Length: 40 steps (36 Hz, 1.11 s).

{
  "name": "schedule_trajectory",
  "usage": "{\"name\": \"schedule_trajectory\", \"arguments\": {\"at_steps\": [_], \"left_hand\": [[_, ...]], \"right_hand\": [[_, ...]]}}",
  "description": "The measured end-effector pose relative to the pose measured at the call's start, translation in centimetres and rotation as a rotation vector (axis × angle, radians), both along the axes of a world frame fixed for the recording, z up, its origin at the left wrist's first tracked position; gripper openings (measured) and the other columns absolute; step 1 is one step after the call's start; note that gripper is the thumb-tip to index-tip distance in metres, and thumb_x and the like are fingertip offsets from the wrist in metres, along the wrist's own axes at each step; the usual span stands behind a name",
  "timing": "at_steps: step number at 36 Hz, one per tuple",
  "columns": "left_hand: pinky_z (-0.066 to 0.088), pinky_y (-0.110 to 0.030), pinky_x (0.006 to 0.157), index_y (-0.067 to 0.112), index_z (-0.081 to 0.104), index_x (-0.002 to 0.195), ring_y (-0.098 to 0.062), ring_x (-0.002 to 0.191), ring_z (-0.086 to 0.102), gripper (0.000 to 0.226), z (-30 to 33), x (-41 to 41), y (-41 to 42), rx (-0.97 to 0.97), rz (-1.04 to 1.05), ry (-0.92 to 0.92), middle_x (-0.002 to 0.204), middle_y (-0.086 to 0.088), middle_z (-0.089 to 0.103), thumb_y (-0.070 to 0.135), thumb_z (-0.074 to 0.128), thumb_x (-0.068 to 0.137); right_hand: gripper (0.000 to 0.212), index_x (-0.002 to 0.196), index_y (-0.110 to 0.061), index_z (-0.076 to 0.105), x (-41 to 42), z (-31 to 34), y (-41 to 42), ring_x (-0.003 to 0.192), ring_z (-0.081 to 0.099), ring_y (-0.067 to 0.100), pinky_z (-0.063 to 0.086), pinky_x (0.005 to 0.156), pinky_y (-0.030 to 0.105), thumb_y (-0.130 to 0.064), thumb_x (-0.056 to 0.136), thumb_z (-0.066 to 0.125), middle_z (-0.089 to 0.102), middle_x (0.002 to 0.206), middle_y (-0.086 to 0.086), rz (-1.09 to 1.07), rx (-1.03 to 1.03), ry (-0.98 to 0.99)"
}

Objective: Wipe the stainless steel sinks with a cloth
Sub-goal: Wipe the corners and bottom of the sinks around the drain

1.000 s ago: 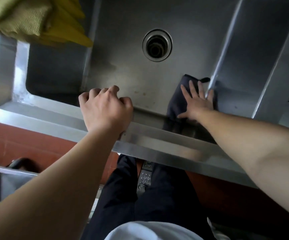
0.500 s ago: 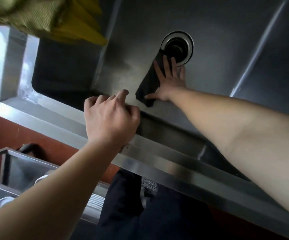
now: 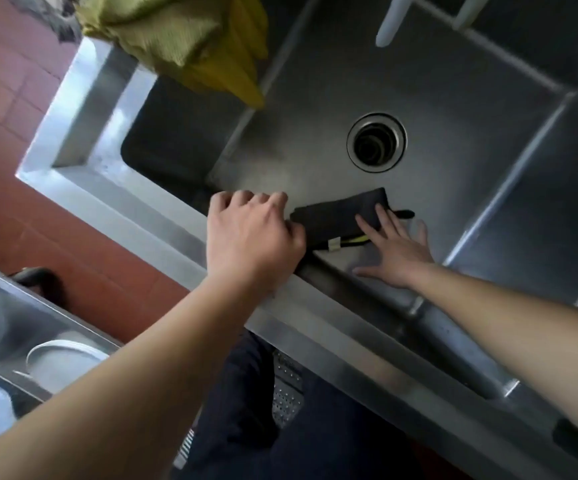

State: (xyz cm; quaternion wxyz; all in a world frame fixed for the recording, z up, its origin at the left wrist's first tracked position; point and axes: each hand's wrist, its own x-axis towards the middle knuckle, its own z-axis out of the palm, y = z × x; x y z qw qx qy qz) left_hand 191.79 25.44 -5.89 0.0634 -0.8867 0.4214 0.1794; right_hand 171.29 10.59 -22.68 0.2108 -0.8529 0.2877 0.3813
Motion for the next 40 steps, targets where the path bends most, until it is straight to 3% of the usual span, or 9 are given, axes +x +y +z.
{"name": "schedule_trajectory", "arguments": {"at_steps": [4,7,9,12,15,19,24,32,40], "left_hand": [[0.023,-0.041,0.116,0.028,0.063,0.128,-0.02,0.14,0.039,0.041,1.1,0.8,0.4,-0.252,0.061,0.156,0.141,0.005,0.056,0.03,0.051,0.089],[0.029,-0.042,0.119,0.019,0.069,0.12,-0.019,0.139,0.042,0.038,2.9,2.9,1.6,-0.606,0.273,0.338,0.139,0.001,0.059,0.011,0.055,0.085],[0.03,-0.042,0.118,0.015,0.069,0.119,-0.023,0.139,0.043,0.04,3.4,5.1,3.2,-0.715,0.323,0.253,0.138,-0.002,0.059,0.009,0.054,0.083],[0.017,-0.045,0.122,0.021,0.049,0.144,-0.03,0.149,0.022,0.058,3.5,9.3,5.0,-0.604,0.366,0.003,0.159,-0.008,0.033,0.019,0.055,0.087],[0.003,-0.046,0.123,0.034,0.016,0.157,-0.027,0.153,-0.001,0.072,2.5,12.6,5.7,-0.427,0.483,-0.084,0.167,-0.002,0.002,0.039,0.048,0.092],[0.002,-0.047,0.124,0.025,0.009,0.158,-0.029,0.153,0.0,0.077,0.7,13.5,5.3,-0.27,0.478,-0.186,0.167,-0.004,0.005,0.055,0.038,0.094],[0.003,-0.045,0.124,0.027,0.009,0.158,-0.03,0.153,0.002,0.081,0.0,13.6,5.6,-0.297,0.456,-0.213,0.167,-0.005,0.008,0.049,0.043,0.088],[0.001,-0.044,0.124,0.028,0.011,0.158,-0.029,0.153,0.003,0.086,0.5,13.8,5.5,-0.306,0.464,-0.198,0.167,-0.003,0.008,0.038,0.05,0.082],[0.002,-0.046,0.124,0.025,0.014,0.158,-0.031,0.153,0.005,0.087,0.7,13.7,5.4,-0.285,0.468,-0.203,0.166,-0.005,0.011,0.036,0.052,0.081]], "right_hand": [[0.099,0.154,-0.042,-0.012,2.4,1.1,0.8,0.153,-0.012,0.022,0.002,0.12,0.057,-0.081,0.082,0.043,-0.023,0.165,-0.006,-0.175,-0.094,-0.104],[0.105,0.157,-0.034,-0.012,5.5,1.2,1.9,0.154,-0.011,0.026,0.003,0.123,0.051,-0.079,0.083,0.047,-0.016,0.167,-0.002,-0.324,-0.064,-0.143],[0.104,0.155,-0.038,-0.016,6.9,0.8,2.8,0.151,-0.019,0.032,-0.002,0.122,0.053,-0.081,0.082,0.045,-0.02,0.166,-0.003,-0.3,-0.019,-0.1],[0.09,0.148,-0.054,-0.02,7.5,-0.7,4.0,0.14,-0.038,0.045,-0.01,0.117,0.061,-0.084,0.083,0.034,-0.032,0.161,-0.001,-0.156,0.005,0.008],[0.078,0.138,-0.065,-0.026,7.5,-2.1,3.8,0.132,-0.046,0.049,-0.016,0.112,0.066,-0.085,0.084,0.026,-0.04,0.157,0.001,-0.063,-0.011,0.009],[0.069,0.123,-0.076,-0.032,8.8,-3.5,2.0,0.124,-0.053,0.047,-0.019,0.11,0.068,-0.084,0.084,0.025,-0.042,0.155,0.0,0.202,-0.014,-0.07],[0.07,0.126,-0.077,-0.027,13.1,-4.3,1.2,0.125,-0.052,0.045,-0.018,0.111,0.07,-0.081,0.086,0.031,-0.048,0.146,-0.005,0.368,0.005,-0.113],[0.082,0.14,-0.065,-0.021,23.1,-3.3,6.7,0.128,-0.049,0.05,-0.029,0.1,0.069,-0.089,0.079,0.027,-0.046,0.153,0.003,-0.145,0.03,0.006],[0.086,0.147,-0.054,-0.022,28.1,-1.6,8.5,0.136,-0.037,0.055,-0.016,0.108,0.072,-0.085,0.084,0.028,-0.038,0.158,0.01,-0.545,0.026,-0.037]]}}
